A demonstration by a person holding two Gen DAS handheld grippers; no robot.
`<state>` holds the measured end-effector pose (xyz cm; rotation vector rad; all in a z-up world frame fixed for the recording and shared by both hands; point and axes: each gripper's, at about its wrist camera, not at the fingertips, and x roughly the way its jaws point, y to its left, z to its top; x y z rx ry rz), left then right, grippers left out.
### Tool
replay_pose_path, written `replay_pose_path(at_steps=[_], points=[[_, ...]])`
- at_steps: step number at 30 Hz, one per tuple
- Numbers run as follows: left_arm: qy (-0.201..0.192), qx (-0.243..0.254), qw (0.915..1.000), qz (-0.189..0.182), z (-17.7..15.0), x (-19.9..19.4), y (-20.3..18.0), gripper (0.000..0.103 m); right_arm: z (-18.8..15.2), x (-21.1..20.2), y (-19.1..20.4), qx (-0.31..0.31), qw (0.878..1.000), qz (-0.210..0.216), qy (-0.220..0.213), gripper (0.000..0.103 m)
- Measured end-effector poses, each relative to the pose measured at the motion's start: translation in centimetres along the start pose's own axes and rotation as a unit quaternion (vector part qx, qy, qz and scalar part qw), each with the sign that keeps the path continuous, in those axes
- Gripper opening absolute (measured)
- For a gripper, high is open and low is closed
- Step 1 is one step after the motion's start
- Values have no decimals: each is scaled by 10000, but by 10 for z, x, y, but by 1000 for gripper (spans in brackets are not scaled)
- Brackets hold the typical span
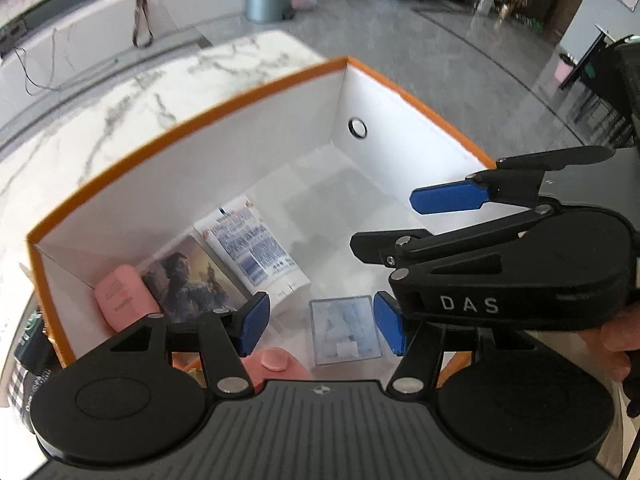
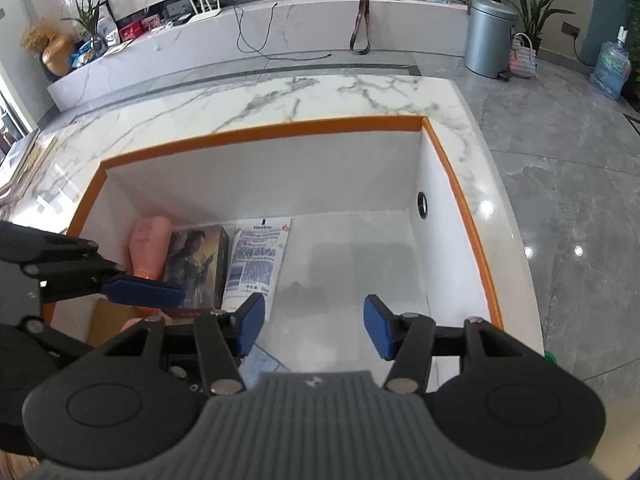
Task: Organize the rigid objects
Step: 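Lift both grippers out of the orange box, then grasp the dark blue Clear shampoo bottle with the left gripper while the right moves to the yellow tape measure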
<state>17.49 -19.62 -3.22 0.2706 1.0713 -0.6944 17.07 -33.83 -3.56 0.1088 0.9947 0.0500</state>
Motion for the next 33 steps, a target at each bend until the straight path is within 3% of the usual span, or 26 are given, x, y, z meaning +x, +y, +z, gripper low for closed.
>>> replay_pose_path(at_steps=[10, 17, 26, 33], points=[[-568, -304, 9977, 210, -14, -33, 15, 66, 1, -5, 11, 86, 9998, -93, -143, 60], [-738, -642, 9947, 327, -29, -49, 37, 58, 5, -6, 33, -70, 9998, -60, -177, 60], [-947, -1206, 9865, 573, -50, -78, 81, 47, 9, -10, 83, -482, 9981, 93, -359, 58], [-969, -1383, 9826, 767, -71, -96, 116, 41, 14, -10, 130, -1033, 9931, 320, -463, 46]])
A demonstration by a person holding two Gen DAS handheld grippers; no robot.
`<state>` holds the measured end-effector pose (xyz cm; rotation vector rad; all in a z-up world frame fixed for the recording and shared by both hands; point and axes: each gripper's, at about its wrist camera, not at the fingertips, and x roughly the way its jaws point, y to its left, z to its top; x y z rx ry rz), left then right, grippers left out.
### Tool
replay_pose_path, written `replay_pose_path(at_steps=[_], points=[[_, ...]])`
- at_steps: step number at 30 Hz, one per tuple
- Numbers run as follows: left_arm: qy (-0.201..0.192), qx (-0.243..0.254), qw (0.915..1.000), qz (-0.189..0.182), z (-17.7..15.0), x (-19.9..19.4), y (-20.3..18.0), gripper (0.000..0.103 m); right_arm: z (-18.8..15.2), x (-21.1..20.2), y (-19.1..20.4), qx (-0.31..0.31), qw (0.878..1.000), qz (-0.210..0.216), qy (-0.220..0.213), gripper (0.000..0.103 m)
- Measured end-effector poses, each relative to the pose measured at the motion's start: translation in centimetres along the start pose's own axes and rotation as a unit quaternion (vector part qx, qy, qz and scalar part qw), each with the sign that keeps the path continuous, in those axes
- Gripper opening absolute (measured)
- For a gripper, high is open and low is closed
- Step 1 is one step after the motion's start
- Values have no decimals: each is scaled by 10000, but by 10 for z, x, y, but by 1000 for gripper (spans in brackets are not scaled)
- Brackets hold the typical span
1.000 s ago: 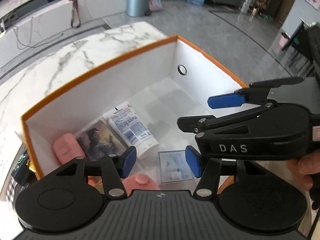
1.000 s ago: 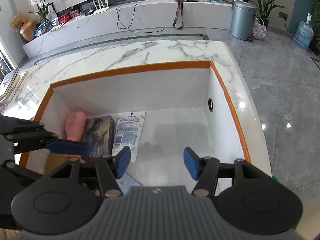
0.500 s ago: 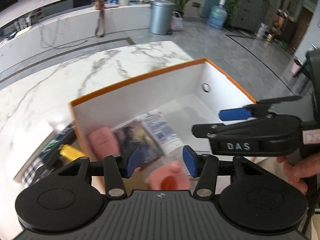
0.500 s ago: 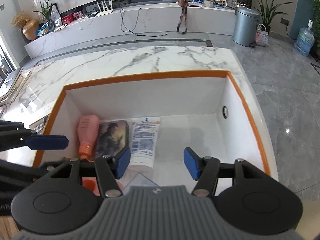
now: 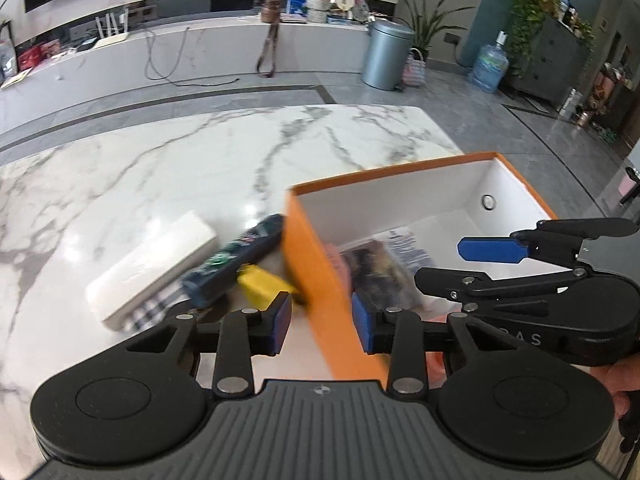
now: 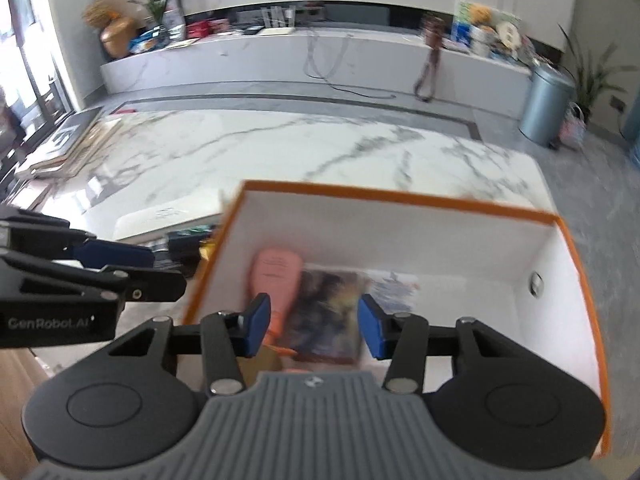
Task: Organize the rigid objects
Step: 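Grasp the dark blue Clear shampoo bottle with the left gripper while the right moves to the yellow tape measure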
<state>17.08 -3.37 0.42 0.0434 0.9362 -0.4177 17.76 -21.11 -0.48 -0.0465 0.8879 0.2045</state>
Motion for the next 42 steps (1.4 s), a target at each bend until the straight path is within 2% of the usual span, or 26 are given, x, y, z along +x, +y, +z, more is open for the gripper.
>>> replay_pose_path(at_steps=[4, 11, 14, 15, 19, 23, 30, 35, 38, 42], points=[[-10, -120, 9997, 196, -3, -8, 28, 41, 11, 8, 27, -304, 9993, 226, 35, 38], [-52, -417, 9980, 479, -7, -16, 77, 40, 25, 28, 73, -831, 9954, 469, 95, 33], [-19, -477, 9976, 503, -10, -14, 93, 40, 30, 35, 87, -1173, 9930, 161, 40, 35], [-9, -477, 9975, 512, -10, -12, 96, 40, 31, 36, 89, -1263, 9919, 129, -8, 31], [95, -292, 9984, 483, -12, -1, 109, 40, 36, 43, 104, -1701, 9853, 155, 0, 31], [281, 33, 9989, 363, -13, 15, 111, 40, 41, 64, 113, -1835, 9817, 355, 364, 30], [263, 373, 9989, 76, -10, 35, 105, 40, 41, 107, 124, -2530, 9630, 173, 917, 30], [243, 832, 9962, -20, -7, 46, 95, 40, 45, 122, 131, -3079, 9454, 25, 1063, 30], [182, 1253, 9919, -73, -6, 50, 89, 41, 44, 130, 136, -3482, 9294, -104, 1222, 30], [108, 1525, 9877, -335, -3, 58, 89, 44, 46, 137, 139, -3978, 9060, -144, 1437, 31]])
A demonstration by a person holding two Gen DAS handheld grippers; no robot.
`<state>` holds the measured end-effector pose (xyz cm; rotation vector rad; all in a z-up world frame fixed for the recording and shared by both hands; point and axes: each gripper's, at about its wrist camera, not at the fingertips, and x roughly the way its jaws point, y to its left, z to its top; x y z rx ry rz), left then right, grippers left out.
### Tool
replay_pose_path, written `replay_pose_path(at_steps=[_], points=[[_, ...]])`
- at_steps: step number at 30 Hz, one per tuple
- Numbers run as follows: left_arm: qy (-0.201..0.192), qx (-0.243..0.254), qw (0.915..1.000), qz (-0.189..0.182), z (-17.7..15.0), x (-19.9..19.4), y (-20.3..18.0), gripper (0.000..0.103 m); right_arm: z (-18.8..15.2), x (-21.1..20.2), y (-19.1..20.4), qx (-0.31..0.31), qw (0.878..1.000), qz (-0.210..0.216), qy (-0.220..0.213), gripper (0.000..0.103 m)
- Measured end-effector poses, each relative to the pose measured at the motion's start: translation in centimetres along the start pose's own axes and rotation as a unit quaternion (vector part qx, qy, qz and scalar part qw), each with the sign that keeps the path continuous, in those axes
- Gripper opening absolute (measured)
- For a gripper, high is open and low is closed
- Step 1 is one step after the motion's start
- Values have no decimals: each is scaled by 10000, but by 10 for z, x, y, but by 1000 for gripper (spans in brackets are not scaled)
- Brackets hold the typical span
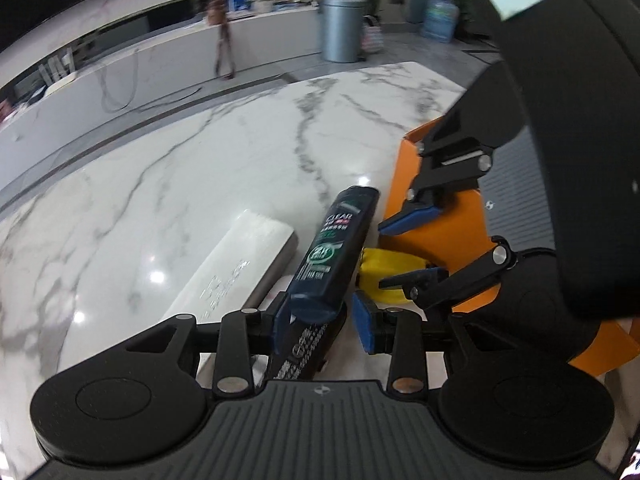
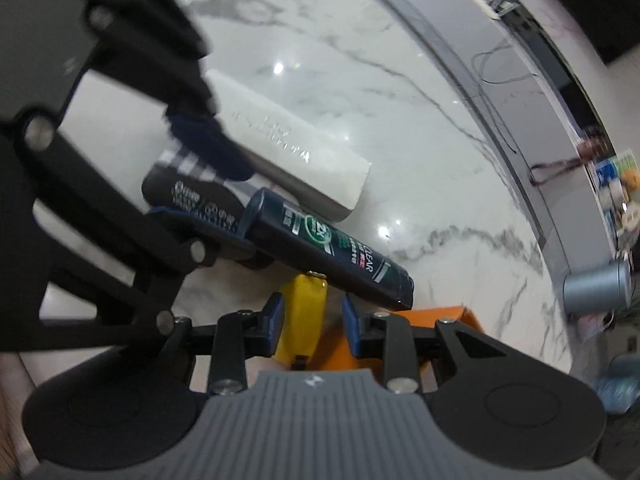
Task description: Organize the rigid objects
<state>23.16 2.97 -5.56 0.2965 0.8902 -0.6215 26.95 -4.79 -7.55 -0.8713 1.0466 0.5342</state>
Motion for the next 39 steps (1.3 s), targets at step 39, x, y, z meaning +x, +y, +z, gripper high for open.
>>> replay_pose_path(at_steps=[39], points=[[363, 932, 9939, 460, -30, -2, -12, 43, -10, -4, 3, -690, 9964, 487, -66, 3]])
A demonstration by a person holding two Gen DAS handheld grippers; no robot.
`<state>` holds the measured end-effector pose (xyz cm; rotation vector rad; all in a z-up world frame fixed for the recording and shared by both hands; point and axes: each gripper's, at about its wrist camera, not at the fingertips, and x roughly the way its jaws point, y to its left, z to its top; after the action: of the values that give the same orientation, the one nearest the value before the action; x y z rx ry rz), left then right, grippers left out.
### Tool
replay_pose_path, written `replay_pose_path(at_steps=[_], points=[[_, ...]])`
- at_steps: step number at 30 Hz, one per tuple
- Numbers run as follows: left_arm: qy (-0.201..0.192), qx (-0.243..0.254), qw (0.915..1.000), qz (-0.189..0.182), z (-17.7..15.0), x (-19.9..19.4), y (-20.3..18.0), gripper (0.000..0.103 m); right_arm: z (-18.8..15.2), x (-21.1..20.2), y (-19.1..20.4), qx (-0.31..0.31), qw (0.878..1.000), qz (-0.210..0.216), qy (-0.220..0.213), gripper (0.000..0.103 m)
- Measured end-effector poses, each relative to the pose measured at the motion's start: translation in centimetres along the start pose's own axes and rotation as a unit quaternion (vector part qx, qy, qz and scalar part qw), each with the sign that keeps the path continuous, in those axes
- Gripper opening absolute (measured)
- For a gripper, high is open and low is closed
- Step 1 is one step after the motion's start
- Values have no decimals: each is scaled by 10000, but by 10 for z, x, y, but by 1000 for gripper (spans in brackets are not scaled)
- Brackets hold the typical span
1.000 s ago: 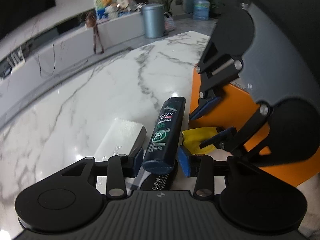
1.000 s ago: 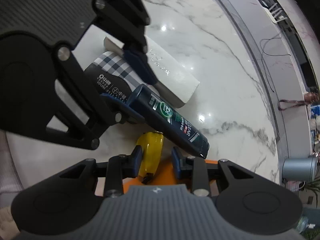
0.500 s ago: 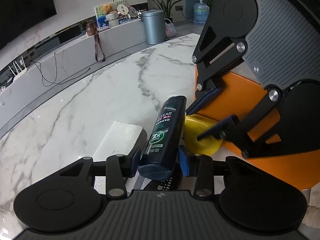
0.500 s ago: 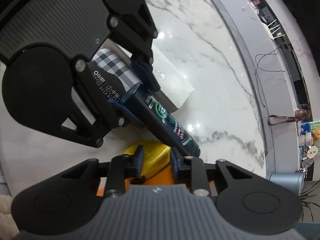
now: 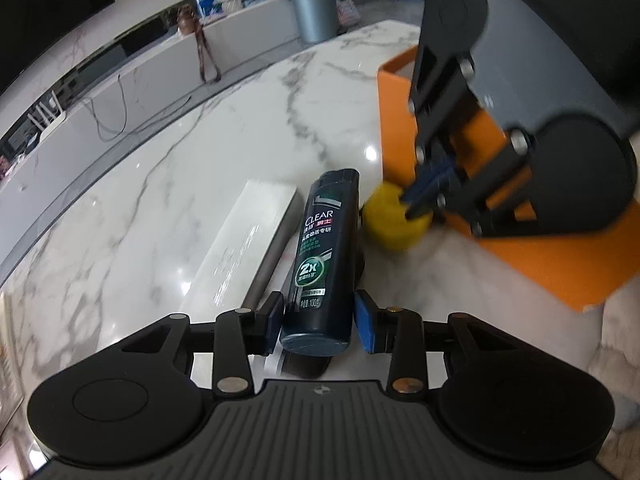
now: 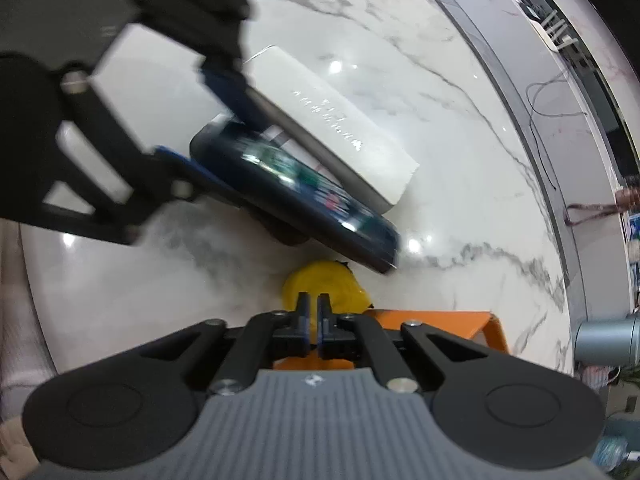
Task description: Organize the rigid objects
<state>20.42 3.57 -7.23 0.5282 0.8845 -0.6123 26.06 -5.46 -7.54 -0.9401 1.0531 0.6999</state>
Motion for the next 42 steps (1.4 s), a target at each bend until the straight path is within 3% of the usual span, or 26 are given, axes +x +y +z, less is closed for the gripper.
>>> replay_pose_path(at_steps=[6, 11, 14, 16, 19, 25, 29, 33, 42], points=[[391, 82, 9992, 50, -17, -13, 0, 43, 4, -2, -8, 299, 9995, 119, -43, 17], [464, 219, 9983, 287, -20, -8, -5, 45, 8, 5, -3, 403, 9990, 216, -29, 17], [416, 309, 9975, 478, -13, -2, -9, 52, 10, 12, -1, 225, 9994, 255, 65, 23], [397, 303, 9976, 489, -7, 4, -11, 52, 10, 15, 0, 30, 9996, 246, 113, 33], [334, 209, 9982, 444, 2, 14, -9, 52, 11, 18, -2, -231, 9990, 337, 190, 37], [241, -125, 9988, 399, 7, 26, -2, 51, 13, 36, -8, -798, 9947, 367, 528, 51], [156, -429, 9987, 244, 2, 23, 2, 44, 18, 48, -10, -1176, 9897, 447, 688, 63], [93, -764, 9969, 166, -2, 18, 10, 43, 25, 55, -19, -1274, 9869, 617, 772, 64], [105, -991, 9948, 210, -4, 13, 14, 43, 32, 62, -27, -947, 9855, 826, 1139, 62]])
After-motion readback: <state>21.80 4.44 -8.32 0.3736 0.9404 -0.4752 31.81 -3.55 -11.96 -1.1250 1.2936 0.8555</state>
